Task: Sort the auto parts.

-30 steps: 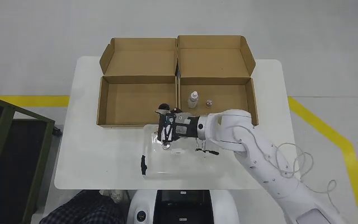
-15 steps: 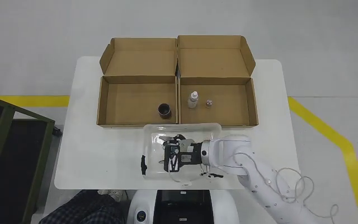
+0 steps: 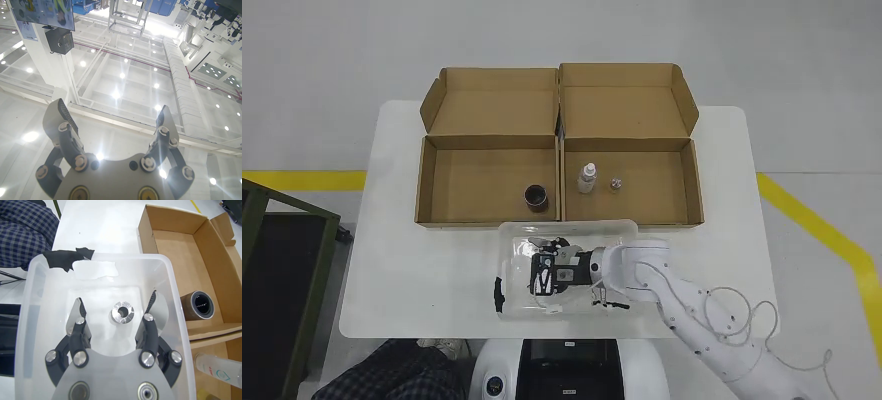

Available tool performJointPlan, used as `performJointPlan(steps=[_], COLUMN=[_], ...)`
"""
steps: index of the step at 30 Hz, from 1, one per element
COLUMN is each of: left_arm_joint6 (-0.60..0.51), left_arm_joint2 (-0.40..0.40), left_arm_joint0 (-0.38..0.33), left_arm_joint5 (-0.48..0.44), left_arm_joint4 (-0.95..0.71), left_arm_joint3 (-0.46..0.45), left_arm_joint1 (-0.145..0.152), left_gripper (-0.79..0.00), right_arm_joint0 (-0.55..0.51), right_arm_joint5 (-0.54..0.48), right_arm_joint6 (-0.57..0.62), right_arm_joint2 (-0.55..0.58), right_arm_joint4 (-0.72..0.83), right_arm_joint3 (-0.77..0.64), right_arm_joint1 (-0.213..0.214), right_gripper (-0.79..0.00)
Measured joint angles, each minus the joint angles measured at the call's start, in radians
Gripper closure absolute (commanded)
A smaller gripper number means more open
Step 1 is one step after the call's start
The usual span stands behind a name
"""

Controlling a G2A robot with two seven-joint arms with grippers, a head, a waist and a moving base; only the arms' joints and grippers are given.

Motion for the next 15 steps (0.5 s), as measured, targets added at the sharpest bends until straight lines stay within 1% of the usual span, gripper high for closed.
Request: performJointPlan(steps=[9, 12, 14, 15], left_arm_joint6=[0.0, 0.0, 0.0, 0.0], left_arm_joint2=[0.0, 0.0, 0.0, 0.0], left_arm_joint0=[0.0, 0.0, 0.0, 0.0], left_arm_joint5=[0.0, 0.0, 0.0, 0.0], left_arm_joint4=[0.0, 0.0, 0.0, 0.0], left_arm_joint3=[0.0, 0.0, 0.0, 0.0], left_arm_joint1=[0.0, 0.0, 0.0, 0.0], left_gripper=[-0.785, -0.785, -0.785, -0.785], right_arm_joint0=[0.029, 0.036, 0.04, 0.042], right_arm_joint5=[0.018, 0.022, 0.023, 0.025], right_arm_joint6=[-0.01, -0.007, -0.008, -0.009], right_arm_joint2=[-0.026, -0.034, -0.038, -0.041], right_arm_joint4=[-0.02, -0.02, -0.018, -0.016], right_arm_joint3=[0.067, 0.085, 0.096, 0.103], right_arm_joint1=[-0.011, -0.015, -0.018, -0.019], right_gripper=[-0.554, -0.529, -0.483, -0.422])
